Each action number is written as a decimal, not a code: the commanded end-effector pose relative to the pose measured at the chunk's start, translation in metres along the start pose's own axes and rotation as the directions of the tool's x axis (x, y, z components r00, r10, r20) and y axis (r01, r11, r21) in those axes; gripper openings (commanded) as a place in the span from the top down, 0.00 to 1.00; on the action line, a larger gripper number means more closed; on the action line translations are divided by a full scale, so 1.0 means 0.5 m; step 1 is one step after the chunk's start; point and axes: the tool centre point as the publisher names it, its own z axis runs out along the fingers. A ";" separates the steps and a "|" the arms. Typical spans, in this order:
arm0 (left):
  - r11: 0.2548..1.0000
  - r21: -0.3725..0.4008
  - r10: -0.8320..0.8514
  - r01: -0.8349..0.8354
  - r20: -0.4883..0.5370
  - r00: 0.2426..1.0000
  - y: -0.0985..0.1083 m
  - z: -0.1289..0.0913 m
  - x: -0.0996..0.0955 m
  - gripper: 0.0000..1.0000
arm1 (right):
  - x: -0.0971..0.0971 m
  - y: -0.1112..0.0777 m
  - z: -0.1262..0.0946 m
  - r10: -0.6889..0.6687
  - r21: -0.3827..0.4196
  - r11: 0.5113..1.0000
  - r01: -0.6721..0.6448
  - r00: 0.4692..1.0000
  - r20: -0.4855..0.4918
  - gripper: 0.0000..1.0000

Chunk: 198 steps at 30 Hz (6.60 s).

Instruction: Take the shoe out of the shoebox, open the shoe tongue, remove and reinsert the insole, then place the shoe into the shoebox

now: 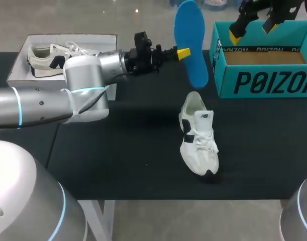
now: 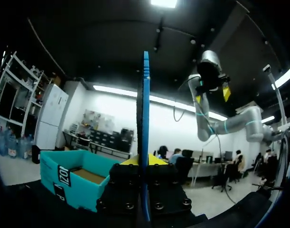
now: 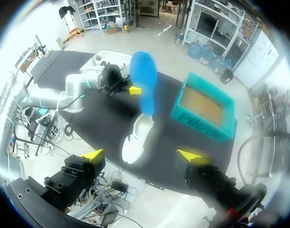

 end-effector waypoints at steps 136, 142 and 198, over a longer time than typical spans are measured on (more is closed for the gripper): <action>0.823 -0.372 -0.431 0.429 0.084 0.899 0.093 -0.065 0.030 1.00 | 0.102 0.077 0.073 0.086 0.084 0.992 -0.096 0.990 0.108 0.00; 0.859 -0.334 -0.390 0.389 0.067 0.918 0.119 -0.076 0.031 1.00 | 0.102 0.077 0.073 0.086 0.084 0.992 -0.096 0.990 0.108 0.00; 0.667 -0.360 0.619 -0.653 -0.220 0.754 -0.003 -0.012 0.059 1.00 | 0.102 0.077 0.073 0.086 0.084 0.992 -0.096 0.990 0.108 0.00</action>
